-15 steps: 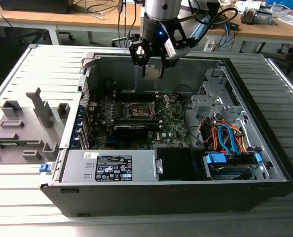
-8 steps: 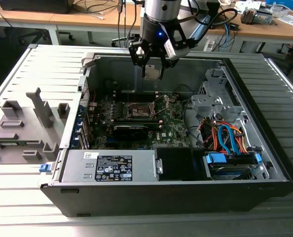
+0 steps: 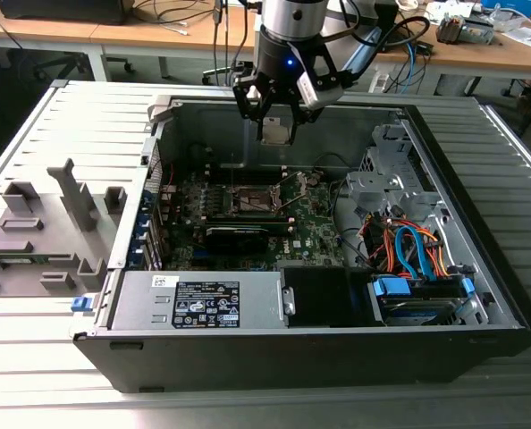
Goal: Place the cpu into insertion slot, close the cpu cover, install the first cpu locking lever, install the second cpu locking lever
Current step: 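Place the cpu into insertion slot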
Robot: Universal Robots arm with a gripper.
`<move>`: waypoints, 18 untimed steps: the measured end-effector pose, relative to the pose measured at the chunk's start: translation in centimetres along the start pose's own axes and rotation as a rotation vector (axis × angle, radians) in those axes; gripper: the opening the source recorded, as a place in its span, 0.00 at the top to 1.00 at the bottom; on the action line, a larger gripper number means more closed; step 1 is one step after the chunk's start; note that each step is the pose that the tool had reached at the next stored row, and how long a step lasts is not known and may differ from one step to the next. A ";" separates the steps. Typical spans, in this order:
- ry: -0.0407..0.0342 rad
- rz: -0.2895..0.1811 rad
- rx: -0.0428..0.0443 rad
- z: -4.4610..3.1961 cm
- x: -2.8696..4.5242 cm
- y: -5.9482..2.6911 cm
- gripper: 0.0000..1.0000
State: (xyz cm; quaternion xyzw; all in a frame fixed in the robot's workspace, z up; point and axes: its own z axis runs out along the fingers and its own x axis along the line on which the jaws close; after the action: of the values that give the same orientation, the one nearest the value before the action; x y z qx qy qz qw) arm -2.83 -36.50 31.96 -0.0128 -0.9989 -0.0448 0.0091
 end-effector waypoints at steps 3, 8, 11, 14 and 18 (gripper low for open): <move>0.0000 0.000 0.0001 0.00 0.04 0.00 0.46; 0.0000 0.000 -0.0001 0.09 0.08 -0.01 0.46; 0.0000 0.000 0.0001 0.19 0.09 -0.02 0.46; 0.0000 0.000 0.0000 0.28 0.10 -0.03 0.46; 0.0000 0.000 0.0000 0.35 0.15 -0.04 0.46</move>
State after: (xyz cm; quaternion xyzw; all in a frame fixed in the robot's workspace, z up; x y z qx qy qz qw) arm -2.98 -36.50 31.62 -0.0128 -0.9989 -0.0448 0.0091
